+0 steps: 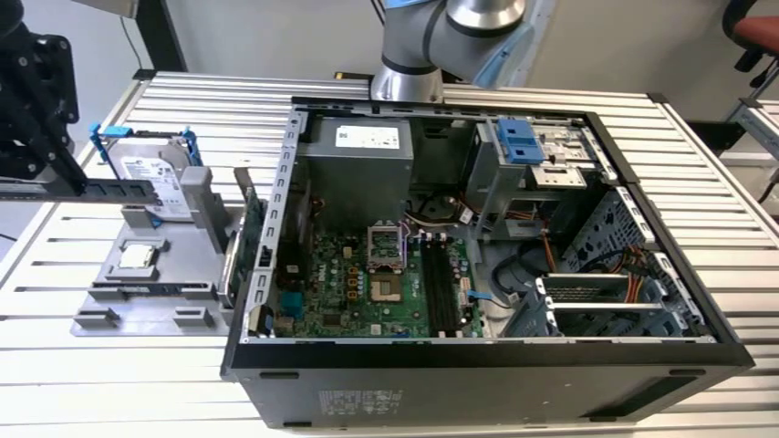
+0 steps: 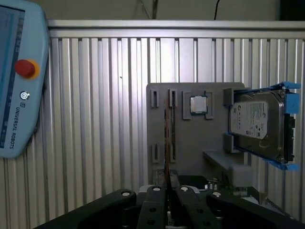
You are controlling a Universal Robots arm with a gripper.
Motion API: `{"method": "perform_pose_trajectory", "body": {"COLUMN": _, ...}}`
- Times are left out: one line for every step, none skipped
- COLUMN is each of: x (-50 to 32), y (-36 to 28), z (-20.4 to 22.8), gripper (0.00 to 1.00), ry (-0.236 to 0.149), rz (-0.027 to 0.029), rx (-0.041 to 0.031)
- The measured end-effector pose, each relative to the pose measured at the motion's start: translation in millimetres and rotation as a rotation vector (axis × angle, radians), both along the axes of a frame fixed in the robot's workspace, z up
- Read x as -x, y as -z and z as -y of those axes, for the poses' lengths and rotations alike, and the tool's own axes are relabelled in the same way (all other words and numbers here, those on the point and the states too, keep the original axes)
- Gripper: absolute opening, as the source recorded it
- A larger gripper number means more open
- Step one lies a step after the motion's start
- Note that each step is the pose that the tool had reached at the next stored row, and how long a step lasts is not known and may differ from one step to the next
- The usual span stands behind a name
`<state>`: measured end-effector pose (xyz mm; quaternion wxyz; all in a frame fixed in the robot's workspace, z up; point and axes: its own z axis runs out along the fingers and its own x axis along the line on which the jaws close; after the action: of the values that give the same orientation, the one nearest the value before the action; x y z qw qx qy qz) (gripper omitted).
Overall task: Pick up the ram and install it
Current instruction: 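Pick up the ram and move it above insertion slot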
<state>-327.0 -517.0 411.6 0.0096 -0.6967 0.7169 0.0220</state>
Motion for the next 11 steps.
{"method": "perform_pose_trajectory", "body": {"x": -2.4, "y": 0.0, "z": 0.0, "gripper": 0.00, "ry": 0.000, "rz": -0.0007, "rx": 0.0000}}
{"method": "perform_pose_trajectory", "body": {"x": -4.8, "y": 0.0, "z": 0.0, "gripper": 0.00, "ry": 0.000, "rz": -0.0016, "rx": 0.0000}}
{"method": "perform_pose_trajectory", "body": {"x": -7.3, "y": 0.0, "z": 0.0, "gripper": 0.00, "ry": 0.000, "rz": -0.0024, "rx": 0.0001}}
{"method": "perform_pose_trajectory", "body": {"x": -9.5, "y": 0.0, "z": 0.0, "gripper": 0.00, "ry": 0.000, "rz": -0.0031, "rx": 0.0000}}
{"method": "perform_pose_trajectory", "body": {"x": -11.9, "y": 0.0, "z": 0.0, "gripper": 0.00, "ry": 0.000, "rz": -0.0039, "rx": 0.0000}}
{"method": "perform_pose_trajectory", "body": {"x": -14.0, "y": 0.0, "z": 0.0, "gripper": 0.00, "ry": 0.000, "rz": -0.0044, "rx": 0.0000}}
{"method": "perform_pose_trajectory", "body": {"x": -16.3, "y": 0.0, "z": 0.0, "gripper": 0.00, "ry": 0.000, "rz": -0.0050, "rx": 0.0000}}
{"method": "perform_pose_trajectory", "body": {"x": -18.3, "y": 0.0, "z": 0.0, "gripper": 0.00, "ry": 0.000, "rz": -0.0056, "rx": 0.0000}}
{"method": "perform_pose_trajectory", "body": {"x": -20.6, "y": 0.0, "z": 0.0, "gripper": 0.00, "ry": 0.000, "rz": -0.0063, "rx": 0.0000}}
{"method": "perform_pose_trajectory", "body": {"x": -22.9, "y": 0.0, "z": 0.0, "gripper": 0.00, "ry": 0.000, "rz": -0.0070, "rx": 0.0000}}
{"method": "perform_pose_trajectory", "body": {"x": -25.1, "y": 0.0, "z": 0.0, "gripper": 0.00, "ry": 0.000, "rz": -0.0076, "rx": 0.0000}}
